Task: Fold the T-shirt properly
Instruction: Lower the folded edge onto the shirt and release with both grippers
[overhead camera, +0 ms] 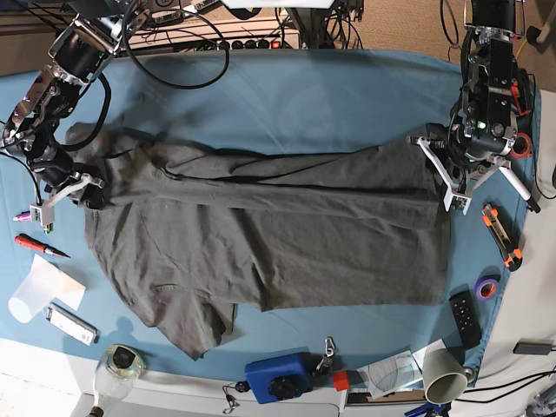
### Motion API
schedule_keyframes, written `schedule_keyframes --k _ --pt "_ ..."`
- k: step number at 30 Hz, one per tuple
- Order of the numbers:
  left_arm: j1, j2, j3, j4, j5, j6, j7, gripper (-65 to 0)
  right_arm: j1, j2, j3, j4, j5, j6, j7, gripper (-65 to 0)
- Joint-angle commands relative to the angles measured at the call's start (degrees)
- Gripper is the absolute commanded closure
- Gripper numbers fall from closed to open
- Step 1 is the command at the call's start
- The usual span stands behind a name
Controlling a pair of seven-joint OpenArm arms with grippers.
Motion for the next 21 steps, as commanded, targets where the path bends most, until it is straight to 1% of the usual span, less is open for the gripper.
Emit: schedule_keyframes --k 1,4,12,17,21 --pt "-0.3 -0.7 -0.4 1.2 0.3 0.2 0.5 -25.8 1.0 1.1 0.2 1.0 0.0 -0.1 1.0 -21.5" --pt "0.3 -0.5 -0.4 2.1 0.2 0.2 0.8 -25.8 1.0 1.1 0.2 1.0 -1.9 -1.6 1.0 -21.5" --pt "2.1 0.8 -0.7 7.5 -0.3 0.2 1.2 -25.8 1.0 1.1 0.2 1.0 -2.1 -1.7 1.0 -21.5" --pt "3.4 2.3 -2.8 8.0 -1.2 0.3 1.0 -25.8 1.0 1.1 0.2 1.0 -2.5 -1.7 0.6 -21.5" --pt "5.8 4.6 -4.4 8.1 -2.9 0.2 0.8 -25.8 1.0 1.1 0.2 1.0 -2.5 -1.7 0.6 -21.5"
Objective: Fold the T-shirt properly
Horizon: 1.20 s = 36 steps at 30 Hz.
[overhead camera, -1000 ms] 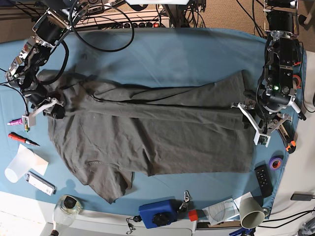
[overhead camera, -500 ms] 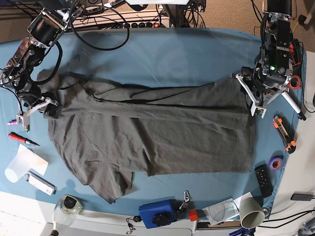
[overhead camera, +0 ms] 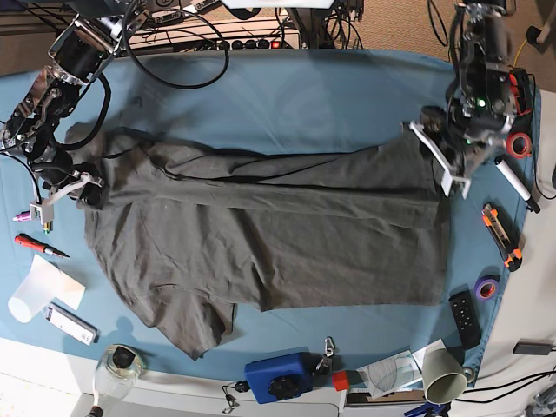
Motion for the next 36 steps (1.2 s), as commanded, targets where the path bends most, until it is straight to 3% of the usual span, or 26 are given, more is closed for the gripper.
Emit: schedule_keyframes --k 1,10,17,23,36 --pt "-0.4 0.3 -0.7 0.9 -0.5 0.2 -0.9 -25.8 1.0 1.2 0.2 1.0 0.5 0.2 0.8 -21.5" --pt "0.1 4.0 -1.5 0.7 -2.1 -0.2 -2.2 -25.7 1.0 1.2 0.2 1.0 0.5 0.2 0.8 -21.5" --pt "0.4 4.4 -1.5 -1.5 -1.7 0.2 -1.7 -20.4 1.0 1.2 0.2 1.0 0.6 0.2 0.9 -21.5" --pt "0.3 4.4 -1.5 -1.5 -1.3 0.2 -2.2 0.0 1.0 1.2 0.2 1.0 0.5 0.2 0.9 -21.5" --pt "0.3 4.0 -1.5 0.9 0.9 -0.2 -4.1 0.0 1.0 1.2 0.2 1.0 0.5 0.2 1.1 -21.5"
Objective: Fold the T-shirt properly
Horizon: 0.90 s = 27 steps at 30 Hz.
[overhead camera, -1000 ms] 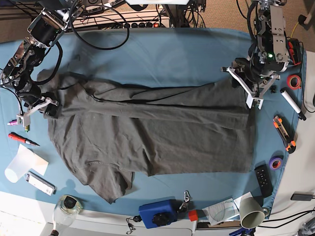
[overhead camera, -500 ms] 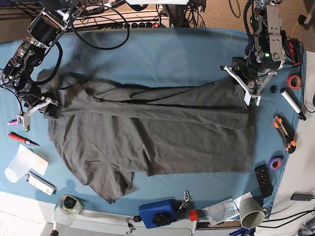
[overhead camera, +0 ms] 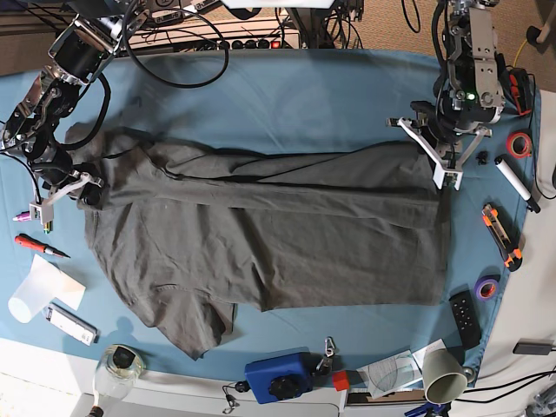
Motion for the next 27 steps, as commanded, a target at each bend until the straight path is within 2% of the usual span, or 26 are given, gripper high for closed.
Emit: schedule_keyframes --k 1,8,13,18,24,27 --pt "-0.5 -0.8 -0.2 1.9 0.0 -0.1 -1.9 0.0 1.0 1.1 0.2 1.0 0.6 0.2 1.1 -21.5" --pt "-1.3 -2.9 -0.2 3.2 0.0 -0.3 -7.6 0.0 1.0 1.1 0.2 1.0 0.6 0.2 1.1 -21.5" --pt "-3.2 -3.0 -0.2 3.1 0.0 -3.3 -12.2 0.0 1.0 1.1 0.2 1.0 0.6 0.2 1.2 -21.5" --pt "-6.8 -3.0 -0.2 0.3 0.0 -3.3 -12.9 0.0 1.0 1.1 0.2 1.0 0.5 0.2 1.1 -21.5" --pt "-12.4 -3.0 -0.2 -9.7 0.0 -9.3 -13.8 0.0 1.0 1.1 0.2 1.0 0.5 0.2 1.1 -21.5" --pt "-14.7 -3.0 -0.2 -12.7 0.0 -9.0 -12.9 0.0 1.0 1.1 0.2 1.0 0.5 0.2 1.1 -21.5"
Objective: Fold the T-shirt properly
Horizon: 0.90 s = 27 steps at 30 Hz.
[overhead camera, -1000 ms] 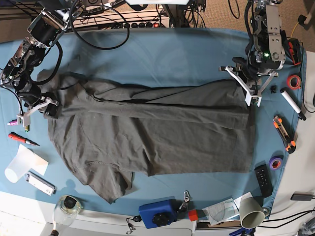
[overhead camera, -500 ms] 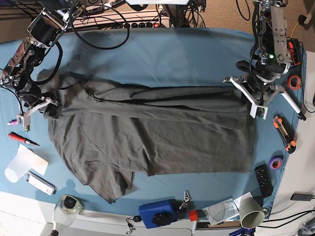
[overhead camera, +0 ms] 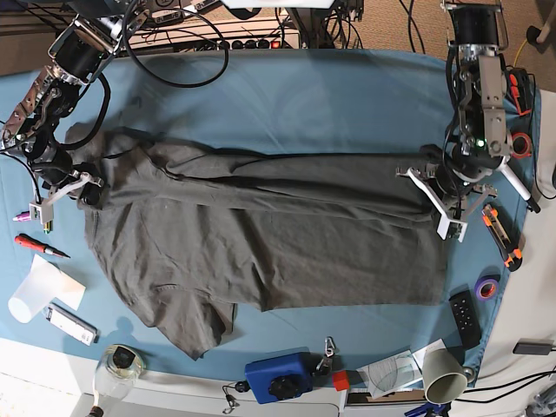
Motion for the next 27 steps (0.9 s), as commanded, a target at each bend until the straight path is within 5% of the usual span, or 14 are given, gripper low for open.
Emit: schedule_keyframes --k 1,6,11,17,20,27 --pt "-1.6 -0.6 -0.2 0.8 -0.2 0.2 -0.9 0.0 1.0 1.2 0.2 1.0 0.7 0.2 1.1 -21.5" --pt "-3.2 -0.6 -0.2 0.8 -0.2 0.2 0.5 -0.8 1.0 1.2 0.2 1.0 0.7 0.2 1.1 -21.5" --pt "-3.2 -0.6 -0.2 0.8 0.8 0.2 0.5 -26.1 1.0 1.2 0.2 1.0 0.8 0.2 1.1 -21.5" --pt "-3.6 -0.6 -0.2 1.9 3.9 1.0 2.6 -27.0 1.0 1.2 0.2 1.0 0.8 0.2 1.1 -21.5" --pt "-3.8 -0.6 -0.2 5.9 3.3 4.0 7.7 -27.0 1.0 1.2 0.2 1.0 0.8 0.2 1.1 -21.5" --pt "0.8 -1.0 -0.2 10.3 -1.1 3.8 11.1 -27.1 1.0 1.2 0.2 1.0 0.1 0.2 1.1 -21.5"
